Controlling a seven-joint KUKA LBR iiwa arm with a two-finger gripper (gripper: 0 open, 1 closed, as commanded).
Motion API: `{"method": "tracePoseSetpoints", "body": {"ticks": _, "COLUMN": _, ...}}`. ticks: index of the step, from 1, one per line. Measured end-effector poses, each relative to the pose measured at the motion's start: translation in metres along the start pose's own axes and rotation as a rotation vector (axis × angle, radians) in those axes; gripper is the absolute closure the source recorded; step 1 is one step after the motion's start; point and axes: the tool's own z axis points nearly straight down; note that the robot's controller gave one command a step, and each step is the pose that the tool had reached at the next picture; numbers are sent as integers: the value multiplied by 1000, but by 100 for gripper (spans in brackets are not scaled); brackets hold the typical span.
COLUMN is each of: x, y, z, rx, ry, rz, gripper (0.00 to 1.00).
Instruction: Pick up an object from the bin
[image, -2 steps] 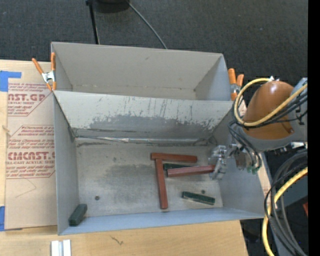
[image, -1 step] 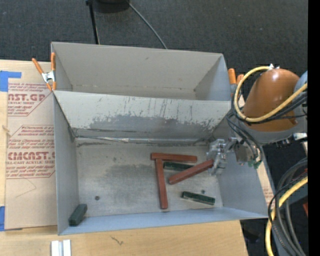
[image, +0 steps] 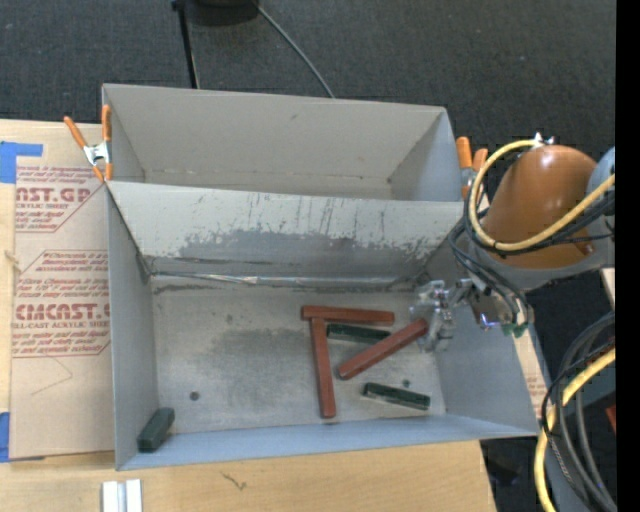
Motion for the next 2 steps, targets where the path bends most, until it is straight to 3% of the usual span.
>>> {"method": "tracePoseSetpoints", "body": {"ticks": 1, "x": 14, "y": 4, "z": 32, "rx": -3, "ry": 24, "rz": 99, "gripper": 100}}
{"method": "tracePoseSetpoints", "body": {"ticks": 2, "x": 13, "y": 10, "z": 27, "rx": -3, "ry": 22, "rz": 75, "gripper": 100}}
